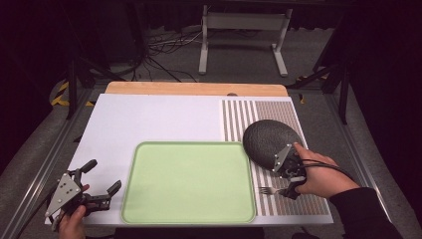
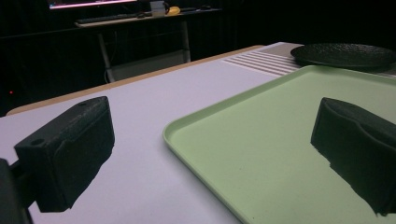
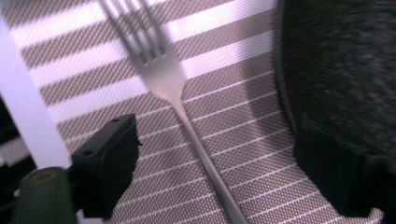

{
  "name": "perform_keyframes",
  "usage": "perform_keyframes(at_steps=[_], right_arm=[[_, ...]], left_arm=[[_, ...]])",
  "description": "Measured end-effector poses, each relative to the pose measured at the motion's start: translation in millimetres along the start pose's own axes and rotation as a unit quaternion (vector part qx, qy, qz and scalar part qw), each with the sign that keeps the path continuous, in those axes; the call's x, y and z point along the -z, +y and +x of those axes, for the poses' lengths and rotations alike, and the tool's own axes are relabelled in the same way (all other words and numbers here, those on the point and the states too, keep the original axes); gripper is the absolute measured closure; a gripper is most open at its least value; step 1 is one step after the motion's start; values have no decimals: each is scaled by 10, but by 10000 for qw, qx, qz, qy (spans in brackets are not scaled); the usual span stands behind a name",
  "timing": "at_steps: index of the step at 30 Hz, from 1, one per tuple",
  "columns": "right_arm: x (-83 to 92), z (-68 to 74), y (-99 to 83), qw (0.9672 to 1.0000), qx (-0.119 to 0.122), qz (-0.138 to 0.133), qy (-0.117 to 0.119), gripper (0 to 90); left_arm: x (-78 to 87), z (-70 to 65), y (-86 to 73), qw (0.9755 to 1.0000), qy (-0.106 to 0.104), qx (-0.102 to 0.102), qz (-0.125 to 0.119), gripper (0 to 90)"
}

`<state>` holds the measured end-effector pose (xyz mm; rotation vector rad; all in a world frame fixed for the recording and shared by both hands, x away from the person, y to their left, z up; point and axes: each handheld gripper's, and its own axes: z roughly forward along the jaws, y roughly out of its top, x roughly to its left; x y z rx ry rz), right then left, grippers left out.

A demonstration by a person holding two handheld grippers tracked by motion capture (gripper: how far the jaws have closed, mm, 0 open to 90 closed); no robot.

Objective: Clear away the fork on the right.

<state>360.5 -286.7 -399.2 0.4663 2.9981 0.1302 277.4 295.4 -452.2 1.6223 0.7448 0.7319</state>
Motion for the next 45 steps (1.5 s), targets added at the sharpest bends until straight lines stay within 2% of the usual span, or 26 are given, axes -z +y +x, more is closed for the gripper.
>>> perform_keyframes(at_steps=[1, 4, 6, 7, 11, 15, 19, 20, 24, 26, 31, 45], right_arm=[[-15, 5, 10, 9999, 98, 75, 87, 196], [-42, 8, 30, 9995, 236, 172, 134, 248], [-42, 1, 39, 9994, 240, 207, 131, 315], [-42, 1, 39, 9994, 240, 207, 131, 315], [-37, -5, 47, 9986, 303, 371, 205, 416], [-79, 10, 55, 9960, 572, 652, 220, 496], [-114, 17, 56, 9934, 812, 791, 197, 589], [-126, 23, 53, 9930, 866, 780, 192, 641], [-138, 38, 67, 9873, 1268, 948, 106, 752], [-157, 48, 70, 9858, 1390, 923, 185, 783], [-160, 64, 76, 9832, 1541, 957, 211, 827], [-145, 60, 87, 9831, 1537, 961, 254, 849]], left_arm=[[1, 2, 1, 10000, 2, -15, 3, 3], [3, 4, -1, 10000, 7, 1, 0, 3], [-1, 4, -4, 10000, 13, 2, -8, 3], [-1, 4, -4, 10000, 13, 2, -8, 3], [-5, 0, -4, 10000, 9, 5, -11, 3], [-5, 0, -4, 10000, 14, 7, -10, 3], [-4, 0, -3, 10000, 3, 1, 9, 3], [-5, 0, -3, 10000, 0, -1, 12, 3], [-7, -1, -4, 10000, -5, -8, 10, 3], [-8, 0, -4, 10000, -11, -13, 18, 3], [-8, -1, -4, 10000, -16, -16, 39, 3], [-8, 0, -7, 10000, -16, 23, -10, 3]])
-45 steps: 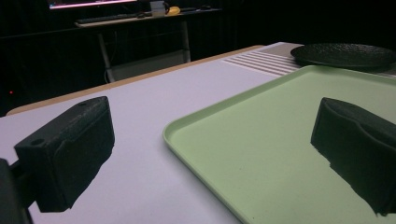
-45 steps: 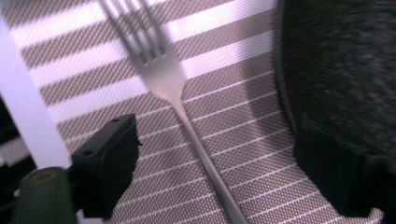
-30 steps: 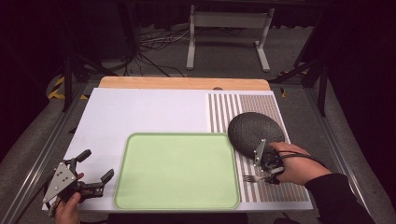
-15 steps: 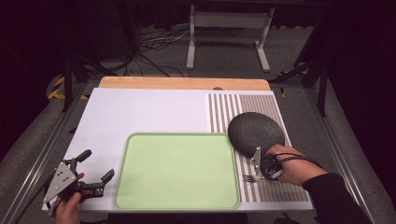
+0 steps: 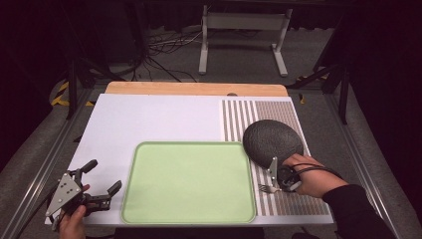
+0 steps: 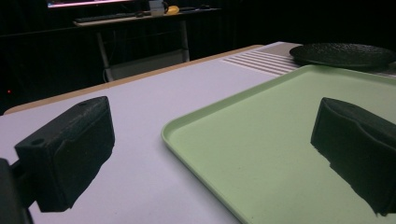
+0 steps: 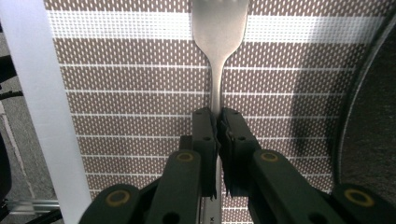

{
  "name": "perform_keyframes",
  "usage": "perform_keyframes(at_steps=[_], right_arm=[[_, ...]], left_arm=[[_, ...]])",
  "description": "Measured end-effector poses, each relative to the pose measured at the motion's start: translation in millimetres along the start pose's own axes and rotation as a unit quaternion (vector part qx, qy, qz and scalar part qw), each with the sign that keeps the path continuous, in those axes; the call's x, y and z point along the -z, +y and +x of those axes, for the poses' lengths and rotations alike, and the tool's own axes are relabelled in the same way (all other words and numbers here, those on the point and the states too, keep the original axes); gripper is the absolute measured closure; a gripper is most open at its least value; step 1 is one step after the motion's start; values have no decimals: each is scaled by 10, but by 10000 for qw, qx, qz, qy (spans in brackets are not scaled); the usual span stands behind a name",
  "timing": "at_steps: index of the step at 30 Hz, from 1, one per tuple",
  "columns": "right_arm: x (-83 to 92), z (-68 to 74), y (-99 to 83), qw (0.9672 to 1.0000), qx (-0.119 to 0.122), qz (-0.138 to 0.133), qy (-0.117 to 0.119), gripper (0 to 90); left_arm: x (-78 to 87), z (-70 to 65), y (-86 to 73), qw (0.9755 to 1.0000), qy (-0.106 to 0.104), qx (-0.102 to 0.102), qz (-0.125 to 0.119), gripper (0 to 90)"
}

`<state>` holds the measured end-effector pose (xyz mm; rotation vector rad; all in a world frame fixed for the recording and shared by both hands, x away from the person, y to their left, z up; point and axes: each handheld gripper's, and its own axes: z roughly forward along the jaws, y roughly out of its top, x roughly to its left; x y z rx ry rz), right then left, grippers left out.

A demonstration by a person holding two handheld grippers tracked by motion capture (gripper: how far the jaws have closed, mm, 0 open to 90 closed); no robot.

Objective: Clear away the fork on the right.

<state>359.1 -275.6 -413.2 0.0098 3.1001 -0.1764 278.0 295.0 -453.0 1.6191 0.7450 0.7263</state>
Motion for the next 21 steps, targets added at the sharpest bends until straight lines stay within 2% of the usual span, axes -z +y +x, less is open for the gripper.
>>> perform_keyframes(at_steps=[3, 12, 13, 21], right_arm=[[72, 2, -16, 9997, -110, -210, -29, 850], [250, 0, -50, 9988, -243, -396, -122, 850], [297, -3, -59, 9981, -286, -516, -167, 850], [457, -3, -64, 9956, -390, -800, -301, 850]], left_arm=[[3, 0, 3, 10000, -3, -19, 20, 3], [4, -2, 3, 10000, 6, -4, 17, 3], [5, -1, 3, 10000, 10, -7, 16, 3], [7, -1, 3, 10000, 16, 1, 7, 3]])
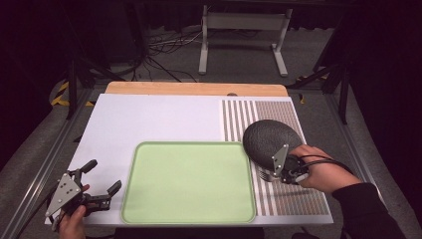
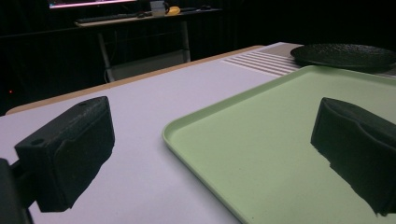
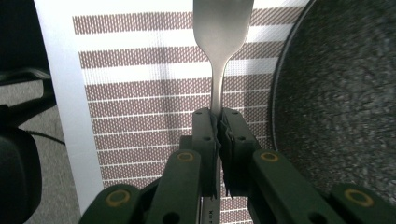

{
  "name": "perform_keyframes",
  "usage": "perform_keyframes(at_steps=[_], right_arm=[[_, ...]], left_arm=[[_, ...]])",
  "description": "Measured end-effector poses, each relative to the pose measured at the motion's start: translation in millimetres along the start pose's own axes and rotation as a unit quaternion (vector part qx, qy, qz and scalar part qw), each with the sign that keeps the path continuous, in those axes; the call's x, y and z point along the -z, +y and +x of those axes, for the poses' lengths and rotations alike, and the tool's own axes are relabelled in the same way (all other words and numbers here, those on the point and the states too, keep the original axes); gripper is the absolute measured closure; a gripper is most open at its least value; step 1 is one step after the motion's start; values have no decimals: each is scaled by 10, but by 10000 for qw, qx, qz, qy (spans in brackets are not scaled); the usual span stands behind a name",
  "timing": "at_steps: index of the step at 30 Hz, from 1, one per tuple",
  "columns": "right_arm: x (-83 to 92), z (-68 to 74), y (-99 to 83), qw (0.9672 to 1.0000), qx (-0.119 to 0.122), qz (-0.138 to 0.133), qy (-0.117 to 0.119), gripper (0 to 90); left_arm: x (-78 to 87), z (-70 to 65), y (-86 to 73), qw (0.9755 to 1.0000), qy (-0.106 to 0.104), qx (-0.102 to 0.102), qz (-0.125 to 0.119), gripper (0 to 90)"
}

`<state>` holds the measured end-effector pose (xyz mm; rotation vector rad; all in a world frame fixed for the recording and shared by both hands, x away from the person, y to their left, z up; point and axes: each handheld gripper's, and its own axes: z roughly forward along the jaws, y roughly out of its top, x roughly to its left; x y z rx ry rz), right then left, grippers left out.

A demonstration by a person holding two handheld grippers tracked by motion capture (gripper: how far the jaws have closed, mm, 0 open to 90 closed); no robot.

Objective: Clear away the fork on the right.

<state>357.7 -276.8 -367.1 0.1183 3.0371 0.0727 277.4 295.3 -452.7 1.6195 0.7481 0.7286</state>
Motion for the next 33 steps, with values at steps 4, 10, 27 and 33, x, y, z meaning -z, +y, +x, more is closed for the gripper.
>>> perform_keyframes(at_steps=[4, 10, 27, 33], right_arm=[[29, -6, -4, 9999, -87, -81, -25, 850], [110, -7, 13, 9992, -193, -328, -100, 850], [332, -69, 329, 9940, -605, -868, -266, 850], [408, -91, 493, 9887, -1014, -1027, -404, 850]], left_arm=[[3, 1, 0, 10000, 5, -1, -13, 3], [-2, 0, -1, 10000, 1, 8, -8, 3], [-6, 3, -2, 10000, -34, 18, 3, 3], [0, 7, -1, 10000, -21, 11, -1, 3]])
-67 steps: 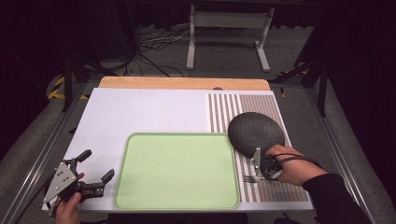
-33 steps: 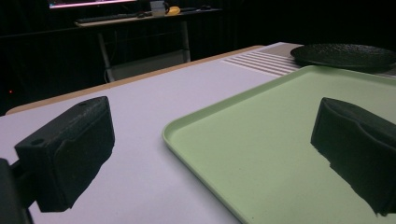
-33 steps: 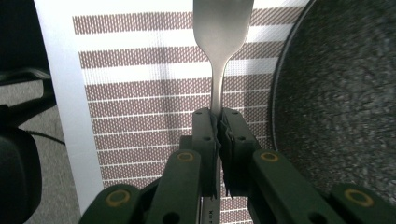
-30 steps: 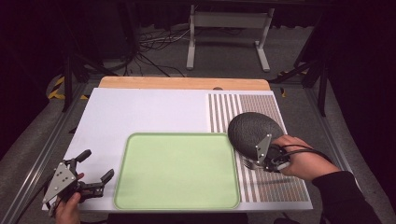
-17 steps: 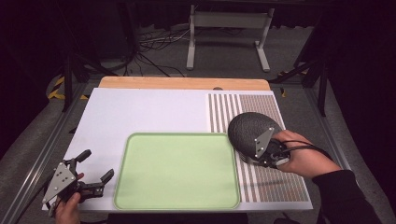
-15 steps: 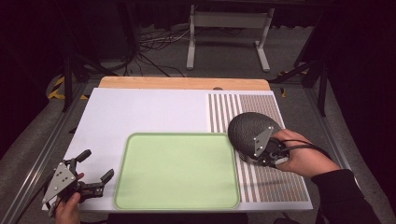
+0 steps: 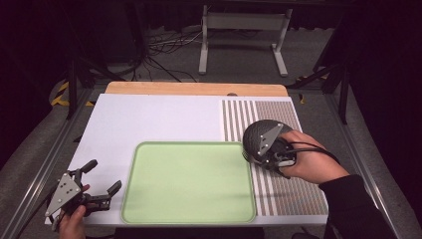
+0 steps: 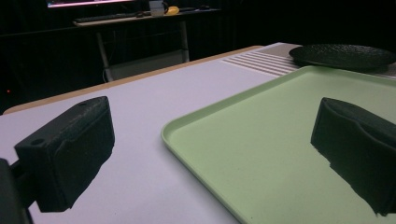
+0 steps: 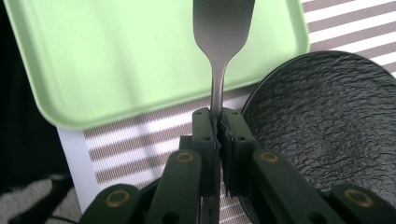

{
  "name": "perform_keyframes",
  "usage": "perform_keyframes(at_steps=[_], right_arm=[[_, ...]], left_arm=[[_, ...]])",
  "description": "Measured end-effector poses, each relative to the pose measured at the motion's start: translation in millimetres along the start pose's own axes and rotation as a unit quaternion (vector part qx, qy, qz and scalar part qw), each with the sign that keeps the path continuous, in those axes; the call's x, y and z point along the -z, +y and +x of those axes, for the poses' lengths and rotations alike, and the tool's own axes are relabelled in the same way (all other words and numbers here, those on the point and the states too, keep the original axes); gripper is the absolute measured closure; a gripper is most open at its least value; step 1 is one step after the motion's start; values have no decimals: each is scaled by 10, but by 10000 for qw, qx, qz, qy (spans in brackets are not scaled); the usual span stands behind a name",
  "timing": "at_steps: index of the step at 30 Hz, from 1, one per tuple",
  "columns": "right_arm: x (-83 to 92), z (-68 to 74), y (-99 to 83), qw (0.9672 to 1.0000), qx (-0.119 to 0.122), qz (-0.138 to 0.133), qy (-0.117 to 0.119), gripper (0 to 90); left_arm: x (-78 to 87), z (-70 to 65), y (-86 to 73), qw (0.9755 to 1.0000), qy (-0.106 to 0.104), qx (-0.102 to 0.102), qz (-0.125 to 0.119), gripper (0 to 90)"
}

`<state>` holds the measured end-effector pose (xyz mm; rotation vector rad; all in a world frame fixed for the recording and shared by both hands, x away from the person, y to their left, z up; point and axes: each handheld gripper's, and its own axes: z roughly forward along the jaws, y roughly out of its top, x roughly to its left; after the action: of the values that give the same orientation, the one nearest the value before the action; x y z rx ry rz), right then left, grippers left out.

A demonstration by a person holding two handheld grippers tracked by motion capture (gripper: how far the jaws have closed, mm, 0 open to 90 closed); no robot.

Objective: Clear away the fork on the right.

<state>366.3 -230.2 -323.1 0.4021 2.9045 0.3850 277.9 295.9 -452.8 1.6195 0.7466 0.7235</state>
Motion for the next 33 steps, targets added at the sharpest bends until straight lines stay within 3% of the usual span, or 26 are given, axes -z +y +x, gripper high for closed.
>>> perform_keyframes(at_steps=[7, 9, 17, 19, 23, 24, 25, 28, 33], right_arm=[[2, 15, 140, 9993, -358, -89, -36, 850], [-1, 34, 209, 9977, -664, -153, -5, 850], [-6, 58, 312, 9942, -1041, -246, -75, 850], [-10, 79, 353, 9907, -1311, -375, -27, 850], [-27, 103, 391, 9883, -1483, -349, -87, 850], [-41, 109, 413, 9852, -1670, -380, -68, 850], [-41, 109, 413, 9852, -1670, -380, -68, 850], [-44, 121, 461, 9797, -1927, -526, -142, 850], [-39, 138, 524, 9745, -2139, -649, -194, 850]], left_arm=[[-5, -1, -2, 10000, 3, 8, -2, 3], [-2, 1, -1, 10000, 6, 0, 8, 3], [-5, -1, -1, 10000, 14, 4, 57, 4], [-6, -1, -1, 10000, 13, 5, 56, 4], [-6, 0, -1, 10000, 11, -1, 52, 4], [-7, -1, -1, 10000, 13, 0, 54, 4], [-6, 0, -1, 10000, 17, -6, 55, 4], [-8, 0, -2, 10000, 26, -3, 23, 4], [-8, 0, -3, 10000, 25, 14, 22, 4]])
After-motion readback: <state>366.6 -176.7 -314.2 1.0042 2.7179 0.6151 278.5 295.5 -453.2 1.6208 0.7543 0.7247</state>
